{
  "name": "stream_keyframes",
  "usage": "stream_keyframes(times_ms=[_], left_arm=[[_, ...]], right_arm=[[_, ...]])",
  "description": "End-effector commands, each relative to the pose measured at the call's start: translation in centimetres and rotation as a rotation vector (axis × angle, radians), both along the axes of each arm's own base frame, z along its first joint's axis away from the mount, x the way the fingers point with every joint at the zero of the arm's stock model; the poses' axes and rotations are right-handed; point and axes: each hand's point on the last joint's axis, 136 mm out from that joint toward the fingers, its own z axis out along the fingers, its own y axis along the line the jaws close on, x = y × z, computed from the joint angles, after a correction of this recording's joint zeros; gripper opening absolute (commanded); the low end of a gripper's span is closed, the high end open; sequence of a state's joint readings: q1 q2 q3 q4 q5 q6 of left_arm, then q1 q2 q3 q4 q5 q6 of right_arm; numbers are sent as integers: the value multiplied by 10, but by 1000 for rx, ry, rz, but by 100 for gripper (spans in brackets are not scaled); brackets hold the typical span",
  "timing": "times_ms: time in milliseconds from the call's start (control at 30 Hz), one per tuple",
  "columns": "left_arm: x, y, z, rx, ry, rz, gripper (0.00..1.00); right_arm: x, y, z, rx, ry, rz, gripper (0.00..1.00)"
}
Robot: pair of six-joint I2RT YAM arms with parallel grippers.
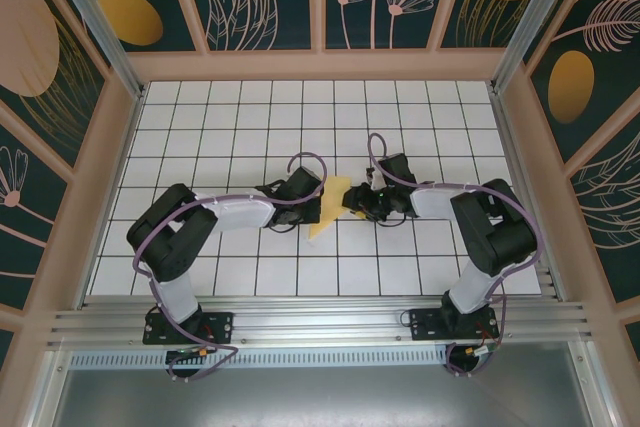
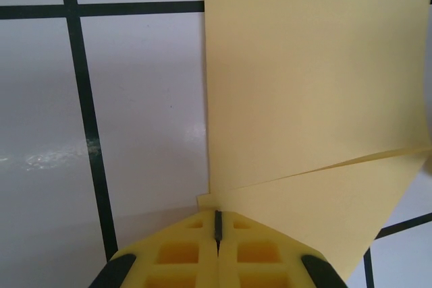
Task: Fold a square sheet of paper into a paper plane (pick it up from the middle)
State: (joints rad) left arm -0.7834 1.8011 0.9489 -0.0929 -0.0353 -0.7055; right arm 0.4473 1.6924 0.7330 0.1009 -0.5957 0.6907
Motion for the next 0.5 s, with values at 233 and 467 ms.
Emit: stream_keyframes(times_ms=[233,467], left_arm=[[-3,7,-19,46,32,-17,0],[-5,8,-20,41,34,-18,0]], right_arm=[[11,18,10,60,-16,28,42],[17,26,18,84,-44,40,39]])
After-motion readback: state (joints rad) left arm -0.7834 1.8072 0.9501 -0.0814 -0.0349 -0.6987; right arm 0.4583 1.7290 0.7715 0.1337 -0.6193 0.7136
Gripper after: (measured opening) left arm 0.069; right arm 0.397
